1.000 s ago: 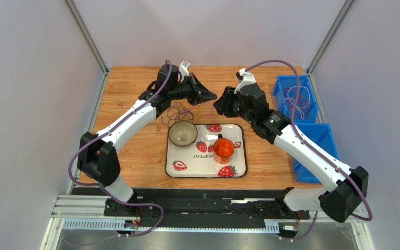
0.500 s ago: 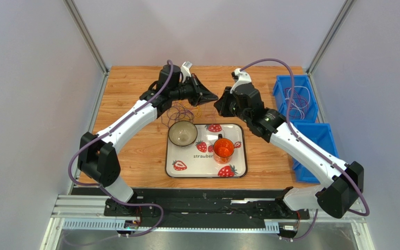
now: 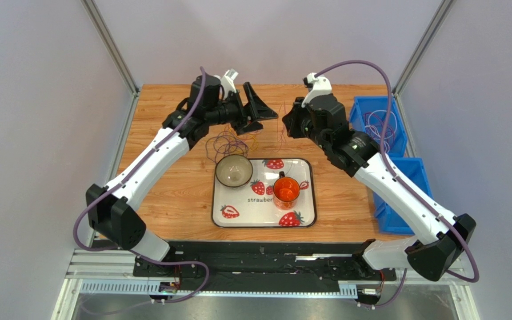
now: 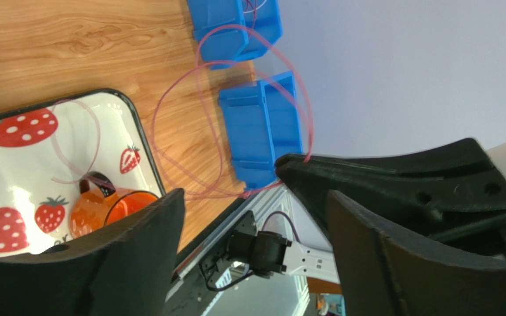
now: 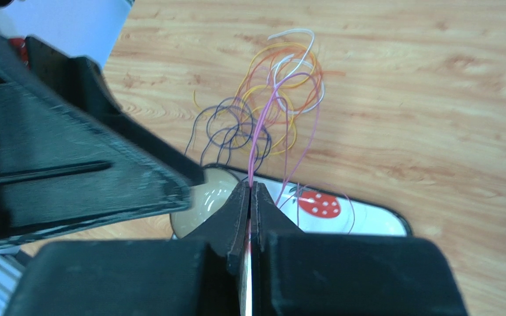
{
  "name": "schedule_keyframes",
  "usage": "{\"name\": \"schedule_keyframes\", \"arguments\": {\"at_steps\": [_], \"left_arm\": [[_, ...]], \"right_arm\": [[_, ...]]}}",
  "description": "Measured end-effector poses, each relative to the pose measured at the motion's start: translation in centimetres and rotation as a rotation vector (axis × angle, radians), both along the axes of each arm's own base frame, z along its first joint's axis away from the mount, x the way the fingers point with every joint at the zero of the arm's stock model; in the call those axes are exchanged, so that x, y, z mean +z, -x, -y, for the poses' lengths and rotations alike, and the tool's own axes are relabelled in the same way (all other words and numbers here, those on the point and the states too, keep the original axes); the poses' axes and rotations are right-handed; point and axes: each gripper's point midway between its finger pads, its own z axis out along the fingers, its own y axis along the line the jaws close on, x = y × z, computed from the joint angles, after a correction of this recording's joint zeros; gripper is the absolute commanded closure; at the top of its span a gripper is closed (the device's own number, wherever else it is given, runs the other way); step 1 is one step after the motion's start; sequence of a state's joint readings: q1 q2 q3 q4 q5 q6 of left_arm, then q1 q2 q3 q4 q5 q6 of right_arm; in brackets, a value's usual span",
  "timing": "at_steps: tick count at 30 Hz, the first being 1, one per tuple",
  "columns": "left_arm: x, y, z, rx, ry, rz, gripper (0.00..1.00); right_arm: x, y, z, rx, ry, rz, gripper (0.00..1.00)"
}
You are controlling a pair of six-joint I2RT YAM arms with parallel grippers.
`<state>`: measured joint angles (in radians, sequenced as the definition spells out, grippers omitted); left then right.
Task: Untangle the cables
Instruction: Untie the cable, then place the cable in the bin.
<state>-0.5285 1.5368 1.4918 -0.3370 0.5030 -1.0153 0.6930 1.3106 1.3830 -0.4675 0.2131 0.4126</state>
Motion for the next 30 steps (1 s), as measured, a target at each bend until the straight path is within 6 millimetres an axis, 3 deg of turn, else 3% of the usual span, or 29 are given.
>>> {"name": "schedule_keyframes", "arguments": {"at_steps": [2,7,12,17,24,30], "left_arm": [[0.7,0.2,-1.5,0.015,-0.014,0.022,0.09],[1.2,0.3,-8.1,0.128,-0.098,0.088,0.1],[0.0,3.5,-12.8,0.198,-0.258,0.152,0.11],[-4.0,7.5,-16.3,0.207,-0.428,0.147,0.11],[-10.8,10.8,-20.4,0.216,-0.649,0.079,0.11],[-12.7,11.7,-22.2,0.234,-0.732,0.093,0.11]], "right_arm": [[1.3,-0.1,0.6,-0.008,0.011,0.028,1.0],[4.4,-0.4,2.7,-0.03,0.076,0.104,1.0],[7.1,-0.1,4.9,-0.05,0.143,0.181,1.0],[9.2,0.9,7.6,-0.088,0.206,0.251,1.0],[12.0,3.5,12.8,-0.206,0.28,0.314,1.0],[13.5,5.8,16.8,-0.315,0.317,0.338,1.0]]}}
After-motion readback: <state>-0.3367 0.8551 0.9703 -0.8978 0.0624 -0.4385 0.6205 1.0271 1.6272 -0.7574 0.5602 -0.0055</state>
